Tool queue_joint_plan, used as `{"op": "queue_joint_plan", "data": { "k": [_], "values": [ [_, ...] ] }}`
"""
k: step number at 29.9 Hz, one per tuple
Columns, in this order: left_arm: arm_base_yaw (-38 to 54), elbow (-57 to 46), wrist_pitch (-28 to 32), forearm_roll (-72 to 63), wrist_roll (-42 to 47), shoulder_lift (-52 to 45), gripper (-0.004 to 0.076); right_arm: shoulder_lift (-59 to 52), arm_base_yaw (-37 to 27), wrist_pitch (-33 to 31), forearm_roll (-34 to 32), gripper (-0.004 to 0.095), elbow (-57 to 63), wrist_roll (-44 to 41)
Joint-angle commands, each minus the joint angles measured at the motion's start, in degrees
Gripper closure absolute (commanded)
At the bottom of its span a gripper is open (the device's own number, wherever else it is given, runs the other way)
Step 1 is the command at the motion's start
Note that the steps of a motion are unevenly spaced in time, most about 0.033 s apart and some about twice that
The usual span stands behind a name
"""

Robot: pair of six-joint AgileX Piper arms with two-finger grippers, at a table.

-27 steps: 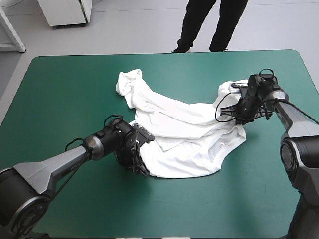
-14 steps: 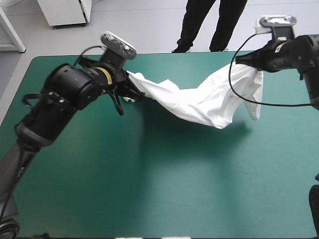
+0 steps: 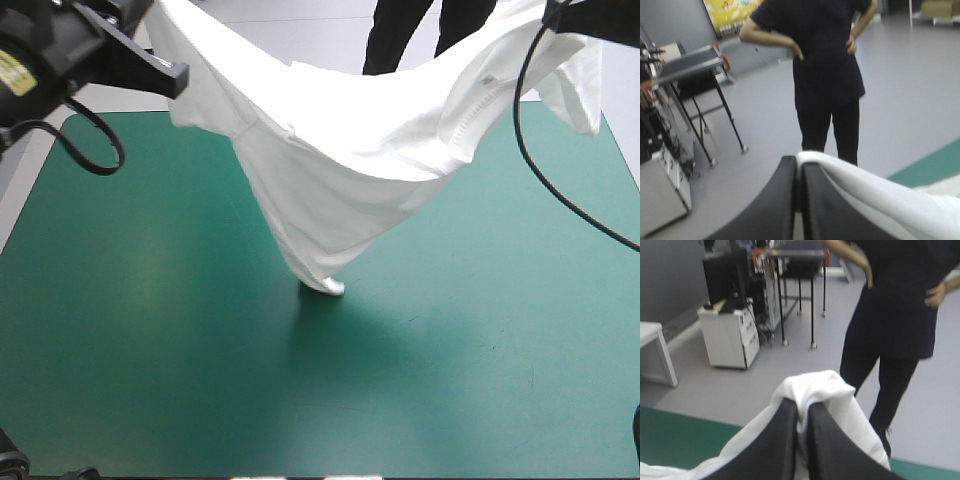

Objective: Fold the cloth

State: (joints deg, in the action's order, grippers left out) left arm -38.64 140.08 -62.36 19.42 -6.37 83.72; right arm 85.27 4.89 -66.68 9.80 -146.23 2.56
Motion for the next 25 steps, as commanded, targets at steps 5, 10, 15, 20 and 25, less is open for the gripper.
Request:
{"op": "queue_joint_plan", "data": {
  "k": [5,10,15,20,25],
  "values": [
    [-0.1,11.6,15.0,-10.6,-3.7,-1.6,0.0746,-2.0,-0.1,7.1,2.9,0.0924,-15.9,0.8],
    [-0.1,14.7,16.4,-15.0,-5.6,-1.6,0.0746,-3.8,-0.1,9.5,3.5,0.0922,-18.7,0.8],
    [-0.1,14.5,14.3,-15.4,-5.6,-1.6,0.0746,-4.2,-0.1,7.7,3.5,0.0922,-18.4,0.8],
    [-0.1,14.5,9.6,-12.7,-5.6,0.5,0.0746,-1.4,-0.1,0.9,1.4,0.0922,-18.4,-0.6],
    [-0.1,14.4,3.1,-5.0,-4.7,6.5,0.0746,4.4,-0.1,-4.9,-0.9,0.0923,-18.1,-2.9]
  ]
}}
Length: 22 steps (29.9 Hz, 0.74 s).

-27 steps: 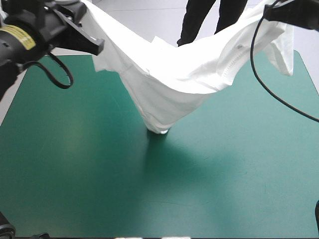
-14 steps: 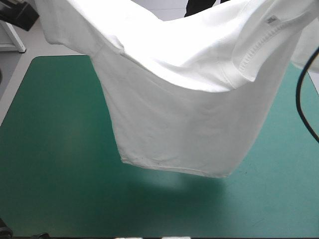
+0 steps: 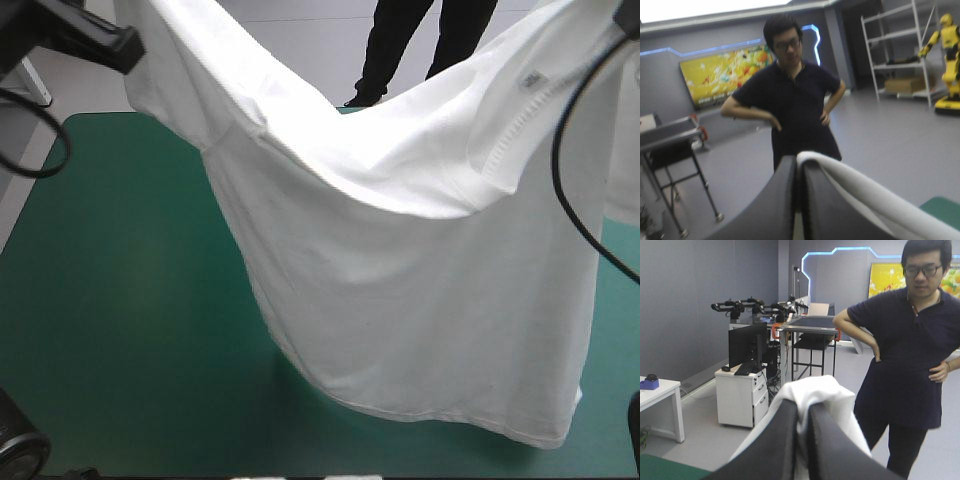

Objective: Fold the cloth

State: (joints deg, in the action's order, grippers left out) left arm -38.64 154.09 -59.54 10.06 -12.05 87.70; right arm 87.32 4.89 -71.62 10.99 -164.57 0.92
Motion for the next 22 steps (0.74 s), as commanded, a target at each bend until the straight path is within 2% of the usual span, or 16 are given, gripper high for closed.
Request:
{"op": "queue_joint_plan", "data": {
  "k": [1,3,13,22],
  "values": [
    [-0.1,0.3,-1.0,5.6,1.2,4.2,0.0746,3.3,-0.1,0.2,-2.2,0.0923,0.5,-1.7],
    [0.1,-0.7,-2.9,8.0,1.8,7.8,0.0746,5.9,-0.1,0.2,-3.0,0.0924,1.7,-2.5],
    [8.1,-2.4,-2.8,7.0,4.2,24.1,0.0746,19.5,-0.1,0.2,-3.2,0.0925,13.4,-2.7],
    [17.1,-2.4,3.1,1.0,7.9,36.4,0.0746,32.3,-0.1,7.6,-3.3,0.0924,14.7,-2.9]
  ]
}}
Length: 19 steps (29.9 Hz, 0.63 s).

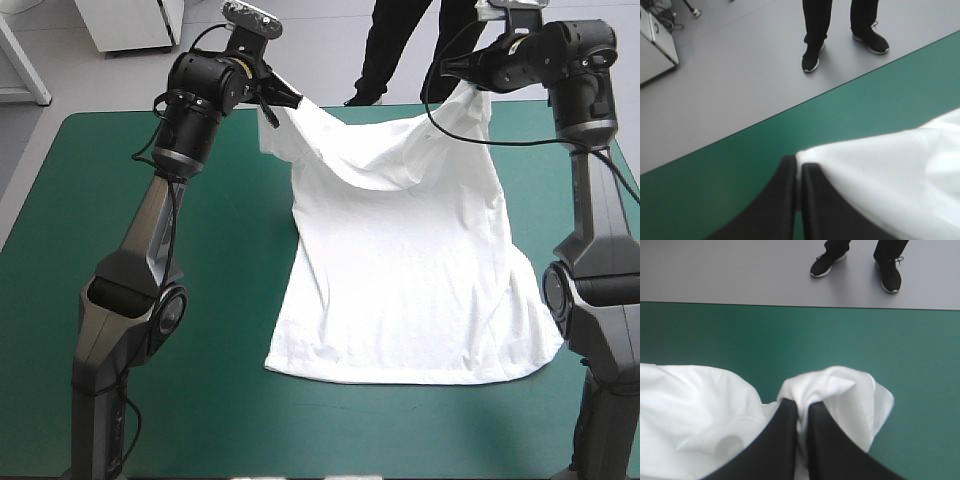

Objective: Fold the cloth

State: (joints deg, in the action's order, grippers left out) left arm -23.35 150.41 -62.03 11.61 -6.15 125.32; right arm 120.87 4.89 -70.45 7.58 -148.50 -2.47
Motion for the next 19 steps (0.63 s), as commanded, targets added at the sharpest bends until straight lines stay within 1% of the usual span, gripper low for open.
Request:
{"op": "queue_joint_plan", "data": {
  "k": [1,4,8,19],
  "values": [
    [2.3,1.3,5.7,-0.7,2.5,-0.2,0.0746,-0.1,-0.2,7.0,0.1,0.0924,-1.4,0.1],
    [4.0,1.3,6.0,-3.1,2.5,2.5,0.0746,3.3,-1.0,7.7,0.1,0.0924,-1.4,-0.4],
    [5.8,1.3,6.8,-5.6,2.5,6.5,0.0746,7.8,-2.7,6.7,0.1,0.0924,-1.4,-0.7],
    [6.9,1.3,8.4,-7.8,2.5,14.9,0.0746,14.9,-4.7,5.3,0.0,0.0924,-1.3,0.9]
  ]
}}
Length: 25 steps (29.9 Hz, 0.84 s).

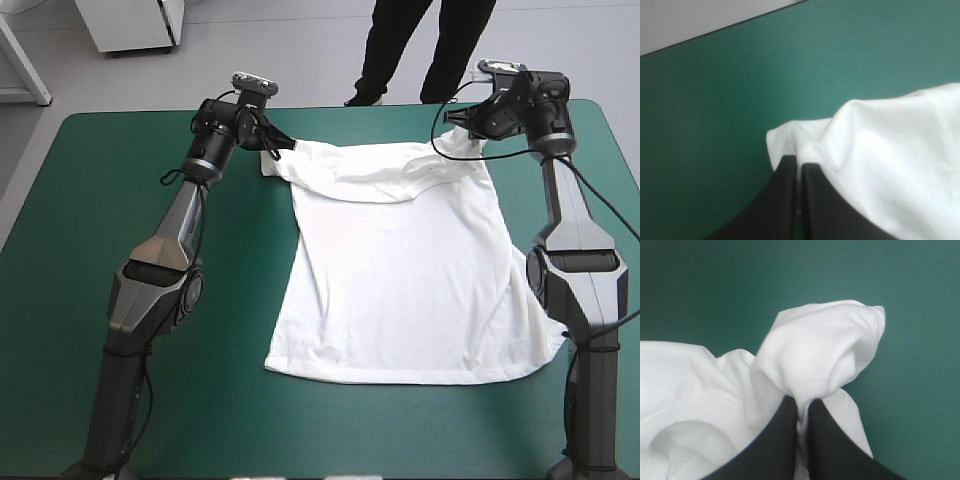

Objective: Fold the cloth

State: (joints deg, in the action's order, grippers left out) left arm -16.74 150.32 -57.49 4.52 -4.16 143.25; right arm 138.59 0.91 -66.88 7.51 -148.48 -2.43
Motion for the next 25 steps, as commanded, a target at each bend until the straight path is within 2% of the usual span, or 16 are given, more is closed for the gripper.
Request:
{"op": "queue_joint_plan", "data": {
  "k": [1,5,8,12,14,16,25],
  "values": [
    [0.3,1.4,4.1,-0.6,0.3,-2.9,0.0745,-2.3,-0.7,1.6,0.1,0.0924,-1.3,1.6],
    [0.3,1.0,7.1,-1.3,-0.7,-2.7,0.0710,-2.0,-0.7,2.1,0.1,0.0920,-1.3,4.8],
    [0.3,1.0,9.9,-3.6,-0.7,-2.8,0.0614,-2.0,-0.7,2.4,0.1,0.0861,-1.9,4.8],
    [0.3,2.3,8.9,-5.9,-0.7,-2.9,0.0395,-2.3,-0.7,1.3,0.3,0.0623,-1.9,4.7],
    [0.3,3.8,7.2,-6.6,-0.7,-2.9,0.0318,-2.3,-0.7,0.0,0.3,0.0513,-2.2,4.0],
    [0.3,5.7,4.7,-6.5,-1.0,-2.9,0.0304,-2.3,-0.7,-1.6,0.0,0.0482,-3.1,3.9],
    [0.3,16.5,-7.0,-6.8,-3.7,-2.9,0.0342,-2.5,-1.2,-4.6,0.3,0.0486,-11.8,4.2]
  ]
}}
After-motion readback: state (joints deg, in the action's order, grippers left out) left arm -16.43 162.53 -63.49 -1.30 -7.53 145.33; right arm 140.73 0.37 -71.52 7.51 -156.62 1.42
